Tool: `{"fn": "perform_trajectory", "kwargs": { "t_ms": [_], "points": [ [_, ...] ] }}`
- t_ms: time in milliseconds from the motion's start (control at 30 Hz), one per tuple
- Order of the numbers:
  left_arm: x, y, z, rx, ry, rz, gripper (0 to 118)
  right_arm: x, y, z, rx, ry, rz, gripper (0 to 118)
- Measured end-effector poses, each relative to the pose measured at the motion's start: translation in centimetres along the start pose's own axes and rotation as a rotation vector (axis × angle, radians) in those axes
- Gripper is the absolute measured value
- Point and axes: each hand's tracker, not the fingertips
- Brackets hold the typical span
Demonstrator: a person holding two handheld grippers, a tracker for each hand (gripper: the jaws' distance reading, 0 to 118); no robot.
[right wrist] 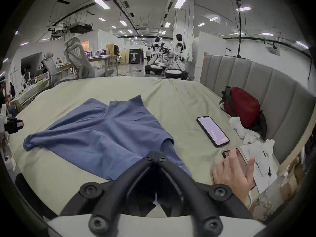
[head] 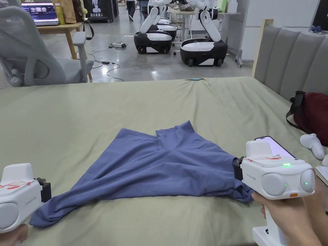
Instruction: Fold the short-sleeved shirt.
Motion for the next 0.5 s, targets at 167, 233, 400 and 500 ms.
{"fn": "perform_trajectory", "kwargs": {
  "t_ms": [167, 233, 400, 500],
  "points": [
    [0.5, -0.3, -0.3, -0.037, 0.055, -0.024, 96, -0.5, 0.3, 0.2, 0.001, -0.018, 0.013, 0],
    [0.7, -0.9, -0.8, -0.039, 0.074, -0.044, 118, -0.8, 0.5, 0.4, 0.0, -0.018, 0.015, 0],
    [0.4, -1.3, -1.8, -0.084, 0.075, -0.068, 111, -1.2, 0.8, 0.3, 0.003, -0.002, 0.036, 0],
    [-0.1, -1.8, -1.6, -0.106, 0.075, -0.094, 111, -1.4, 0.9, 0.6, 0.006, 0.014, 0.035, 0]
  ]
}}
